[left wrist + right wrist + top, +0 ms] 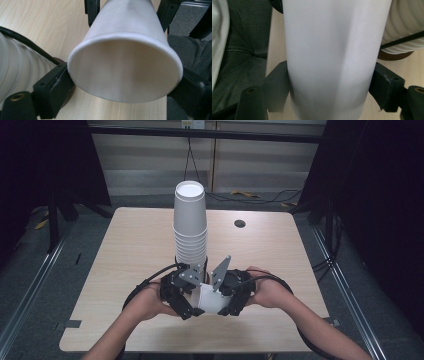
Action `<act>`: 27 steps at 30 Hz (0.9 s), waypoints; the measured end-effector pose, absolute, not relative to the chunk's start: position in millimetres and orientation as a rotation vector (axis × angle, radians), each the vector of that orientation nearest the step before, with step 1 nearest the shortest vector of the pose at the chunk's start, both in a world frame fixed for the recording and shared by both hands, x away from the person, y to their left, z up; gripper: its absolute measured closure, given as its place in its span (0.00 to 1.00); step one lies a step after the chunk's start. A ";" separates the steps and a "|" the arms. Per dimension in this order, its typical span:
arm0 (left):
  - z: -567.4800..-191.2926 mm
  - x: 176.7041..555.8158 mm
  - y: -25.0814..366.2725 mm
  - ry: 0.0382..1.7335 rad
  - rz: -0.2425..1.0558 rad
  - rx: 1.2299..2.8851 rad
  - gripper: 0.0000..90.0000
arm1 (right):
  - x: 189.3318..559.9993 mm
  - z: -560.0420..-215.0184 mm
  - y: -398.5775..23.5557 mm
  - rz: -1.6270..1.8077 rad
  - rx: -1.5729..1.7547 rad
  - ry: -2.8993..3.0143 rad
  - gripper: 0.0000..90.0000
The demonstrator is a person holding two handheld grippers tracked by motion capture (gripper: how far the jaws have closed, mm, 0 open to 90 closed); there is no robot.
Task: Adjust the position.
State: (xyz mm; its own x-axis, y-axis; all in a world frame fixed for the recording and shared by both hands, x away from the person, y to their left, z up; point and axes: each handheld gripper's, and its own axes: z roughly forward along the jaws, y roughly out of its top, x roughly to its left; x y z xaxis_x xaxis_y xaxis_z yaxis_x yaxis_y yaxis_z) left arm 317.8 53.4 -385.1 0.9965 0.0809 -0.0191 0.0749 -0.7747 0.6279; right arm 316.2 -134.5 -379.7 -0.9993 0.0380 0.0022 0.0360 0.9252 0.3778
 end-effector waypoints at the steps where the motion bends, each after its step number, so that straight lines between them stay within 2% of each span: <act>1: -385.2 317.6 53.4 0.105 0.020 2.458 0.10 | 315.8 -379.7 -134.6 0.605 0.044 3.066 0.28; 6: -385.9 318.8 55.2 0.133 0.023 2.441 0.00 | 315.9 -380.2 -135.3 0.626 0.039 3.076 0.28; 27: -386.6 321.9 67.8 0.175 -0.010 2.325 0.00 | 316.7 -385.7 -150.0 0.800 0.070 3.037 0.27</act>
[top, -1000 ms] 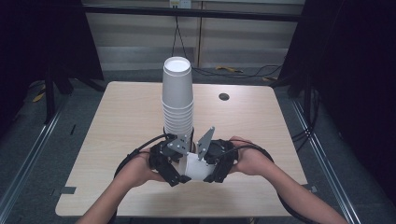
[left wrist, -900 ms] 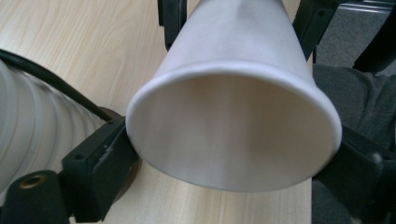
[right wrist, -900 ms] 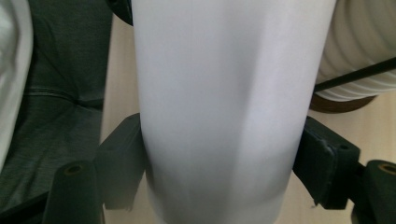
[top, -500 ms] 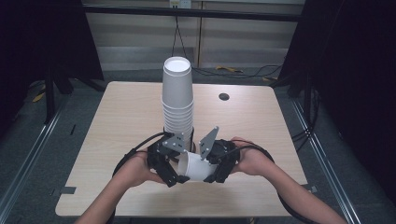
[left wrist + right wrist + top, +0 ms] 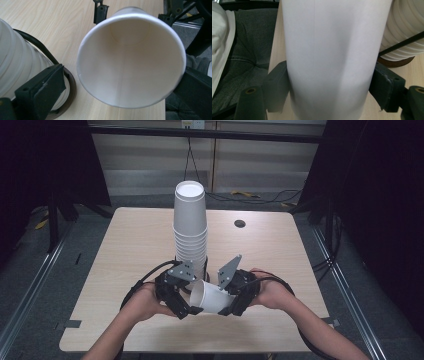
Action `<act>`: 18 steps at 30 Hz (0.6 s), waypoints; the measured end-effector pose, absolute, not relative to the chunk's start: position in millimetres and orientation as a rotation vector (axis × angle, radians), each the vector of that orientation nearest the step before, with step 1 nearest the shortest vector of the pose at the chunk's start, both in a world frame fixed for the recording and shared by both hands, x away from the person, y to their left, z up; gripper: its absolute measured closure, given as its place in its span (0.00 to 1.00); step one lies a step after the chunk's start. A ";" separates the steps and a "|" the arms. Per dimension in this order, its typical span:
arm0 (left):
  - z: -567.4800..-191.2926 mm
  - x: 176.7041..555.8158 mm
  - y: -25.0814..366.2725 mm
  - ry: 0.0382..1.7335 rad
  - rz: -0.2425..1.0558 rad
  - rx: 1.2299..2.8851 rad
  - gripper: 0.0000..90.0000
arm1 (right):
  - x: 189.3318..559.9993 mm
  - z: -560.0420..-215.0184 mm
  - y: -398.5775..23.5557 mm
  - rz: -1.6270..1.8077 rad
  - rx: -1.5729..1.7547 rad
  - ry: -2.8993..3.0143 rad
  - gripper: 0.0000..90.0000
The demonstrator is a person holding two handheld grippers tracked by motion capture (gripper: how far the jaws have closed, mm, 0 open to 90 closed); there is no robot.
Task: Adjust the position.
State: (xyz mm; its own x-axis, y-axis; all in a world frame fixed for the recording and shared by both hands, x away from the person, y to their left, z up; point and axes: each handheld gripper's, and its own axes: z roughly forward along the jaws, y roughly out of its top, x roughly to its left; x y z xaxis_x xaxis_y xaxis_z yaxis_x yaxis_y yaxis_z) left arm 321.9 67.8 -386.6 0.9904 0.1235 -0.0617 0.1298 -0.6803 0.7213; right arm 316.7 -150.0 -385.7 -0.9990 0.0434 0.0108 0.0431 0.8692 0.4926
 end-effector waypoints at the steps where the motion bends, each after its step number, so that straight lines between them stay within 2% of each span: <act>1: -387.5 322.1 67.6 0.174 -0.019 2.319 0.00 | 316.6 -386.4 -150.5 0.810 0.072 3.033 0.27; 18: -388.2 323.2 70.6 0.198 -0.043 2.273 0.00 | 318.8 -389.8 -154.7 0.844 0.094 3.041 0.27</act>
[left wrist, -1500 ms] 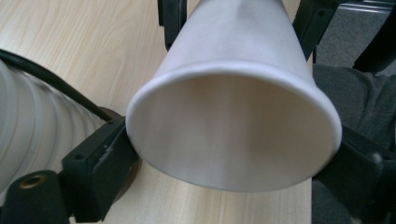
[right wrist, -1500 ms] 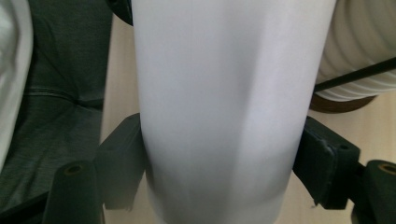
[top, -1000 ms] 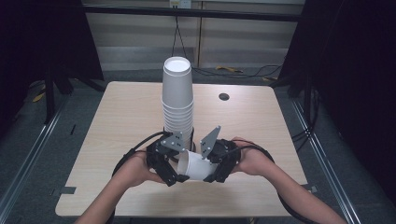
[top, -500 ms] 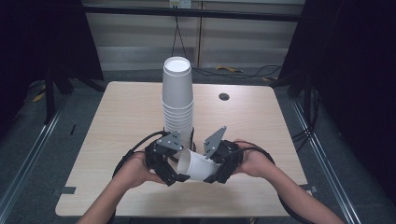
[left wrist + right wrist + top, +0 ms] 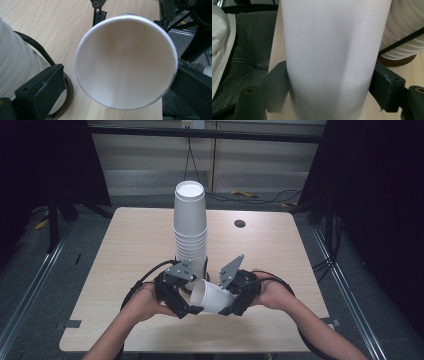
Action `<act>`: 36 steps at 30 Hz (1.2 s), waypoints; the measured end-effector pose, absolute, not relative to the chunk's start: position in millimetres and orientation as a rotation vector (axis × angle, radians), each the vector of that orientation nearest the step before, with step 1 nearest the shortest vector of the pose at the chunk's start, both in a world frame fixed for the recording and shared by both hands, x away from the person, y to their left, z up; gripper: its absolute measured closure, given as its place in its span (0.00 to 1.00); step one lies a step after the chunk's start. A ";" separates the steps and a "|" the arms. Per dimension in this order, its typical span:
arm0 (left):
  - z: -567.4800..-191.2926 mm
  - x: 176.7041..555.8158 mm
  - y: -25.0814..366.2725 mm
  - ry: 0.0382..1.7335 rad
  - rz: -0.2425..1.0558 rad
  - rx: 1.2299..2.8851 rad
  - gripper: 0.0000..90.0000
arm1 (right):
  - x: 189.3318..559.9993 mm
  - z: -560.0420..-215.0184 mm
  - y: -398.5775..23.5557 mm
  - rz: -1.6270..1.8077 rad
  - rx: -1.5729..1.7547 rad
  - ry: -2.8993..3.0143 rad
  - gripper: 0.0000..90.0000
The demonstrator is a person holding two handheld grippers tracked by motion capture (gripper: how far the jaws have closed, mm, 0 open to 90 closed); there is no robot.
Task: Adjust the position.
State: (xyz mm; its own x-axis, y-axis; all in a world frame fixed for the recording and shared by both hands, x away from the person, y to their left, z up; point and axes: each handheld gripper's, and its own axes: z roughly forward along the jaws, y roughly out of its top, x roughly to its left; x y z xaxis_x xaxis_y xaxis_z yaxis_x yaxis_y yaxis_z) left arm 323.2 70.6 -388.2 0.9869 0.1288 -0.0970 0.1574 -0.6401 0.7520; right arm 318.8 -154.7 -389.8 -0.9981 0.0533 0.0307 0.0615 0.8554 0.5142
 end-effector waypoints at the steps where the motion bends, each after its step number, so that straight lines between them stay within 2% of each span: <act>1: -388.2 323.2 70.6 0.198 -0.043 2.273 0.00 | 318.9 -389.8 -155.0 -0.835 -0.095 -3.014 0.27; 14: -396.6 323.8 70.3 0.192 -0.089 2.233 0.00 | 318.3 -385.0 -154.7 -0.911 -0.089 -2.983 0.27; 18: -396.7 322.2 71.0 0.185 -0.084 2.210 0.07 | 318.8 -386.3 -155.6 -0.945 -0.105 -2.959 0.27; 22: -394.5 322.6 72.0 0.181 -0.078 2.195 0.09 | 319.7 -386.5 -156.3 -0.956 -0.107 -2.952 0.27; 36: -393.7 321.7 71.3 0.189 -0.068 2.203 0.11 | 319.7 -388.4 -154.2 -0.944 -0.106 -2.967 0.27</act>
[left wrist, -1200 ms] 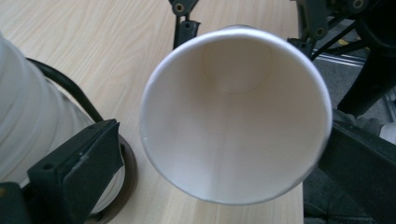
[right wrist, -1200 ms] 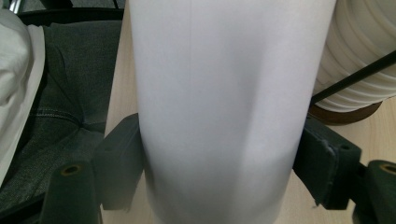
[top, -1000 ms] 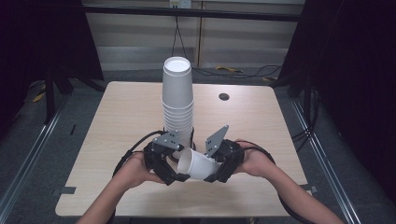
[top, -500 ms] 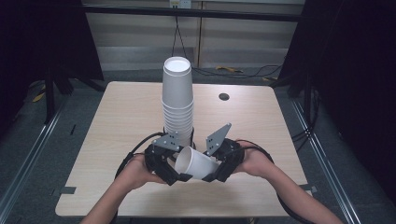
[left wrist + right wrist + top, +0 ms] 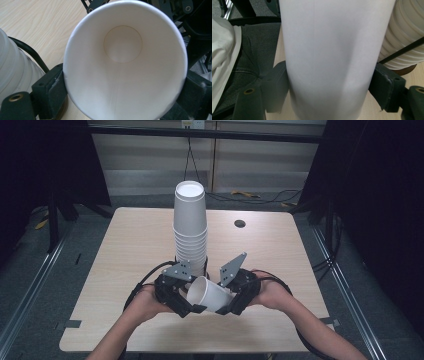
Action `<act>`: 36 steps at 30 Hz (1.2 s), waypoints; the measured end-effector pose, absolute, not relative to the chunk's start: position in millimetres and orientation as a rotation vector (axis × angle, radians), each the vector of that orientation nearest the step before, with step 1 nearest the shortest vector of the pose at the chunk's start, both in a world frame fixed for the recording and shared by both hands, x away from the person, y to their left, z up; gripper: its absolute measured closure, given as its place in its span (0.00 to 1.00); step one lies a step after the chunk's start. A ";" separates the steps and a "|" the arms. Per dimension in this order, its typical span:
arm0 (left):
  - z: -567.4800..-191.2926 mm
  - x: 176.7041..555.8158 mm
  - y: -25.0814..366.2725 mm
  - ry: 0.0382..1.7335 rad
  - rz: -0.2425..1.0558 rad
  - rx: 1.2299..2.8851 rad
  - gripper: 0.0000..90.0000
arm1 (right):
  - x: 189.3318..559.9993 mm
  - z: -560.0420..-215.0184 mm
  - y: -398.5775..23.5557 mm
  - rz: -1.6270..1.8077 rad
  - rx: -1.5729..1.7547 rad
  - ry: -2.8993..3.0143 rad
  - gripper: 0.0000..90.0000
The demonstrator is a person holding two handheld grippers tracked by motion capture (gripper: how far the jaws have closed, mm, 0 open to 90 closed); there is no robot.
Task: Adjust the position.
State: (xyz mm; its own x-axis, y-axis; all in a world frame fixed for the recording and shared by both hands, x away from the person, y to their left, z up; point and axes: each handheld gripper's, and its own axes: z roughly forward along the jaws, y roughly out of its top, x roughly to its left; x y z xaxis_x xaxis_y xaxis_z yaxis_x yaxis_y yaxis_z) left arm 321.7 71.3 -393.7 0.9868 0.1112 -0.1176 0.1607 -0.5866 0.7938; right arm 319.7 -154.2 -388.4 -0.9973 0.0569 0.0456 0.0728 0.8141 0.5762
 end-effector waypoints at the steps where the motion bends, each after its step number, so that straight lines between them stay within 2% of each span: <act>1: -393.3 321.8 71.3 0.183 -0.064 2.205 0.11 | 319.5 -388.6 -153.7 -0.943 -0.103 -2.969 0.27; 13: -388.6 320.0 70.9 0.203 -0.058 2.238 0.14 | 318.4 -391.1 -152.5 -0.965 -0.103 -2.969 0.25; 19: -386.2 321.2 74.8 0.216 -0.049 2.258 0.14 | 320.6 -393.5 -155.3 -1.030 -0.146 -2.978 0.16; 36: -382.7 321.2 94.0 0.297 -0.035 2.330 0.15 | 328.5 -412.4 -193.4 -1.189 -0.412 -2.926 0.15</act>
State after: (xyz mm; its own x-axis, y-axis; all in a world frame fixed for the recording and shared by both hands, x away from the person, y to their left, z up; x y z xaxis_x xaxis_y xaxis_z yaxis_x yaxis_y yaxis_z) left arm 321.2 94.0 -382.7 0.9723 0.2033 -0.1150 0.2242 -0.6750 0.7029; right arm 328.5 -193.4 -412.4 -0.9656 0.2540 0.0561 0.2212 0.6879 0.6913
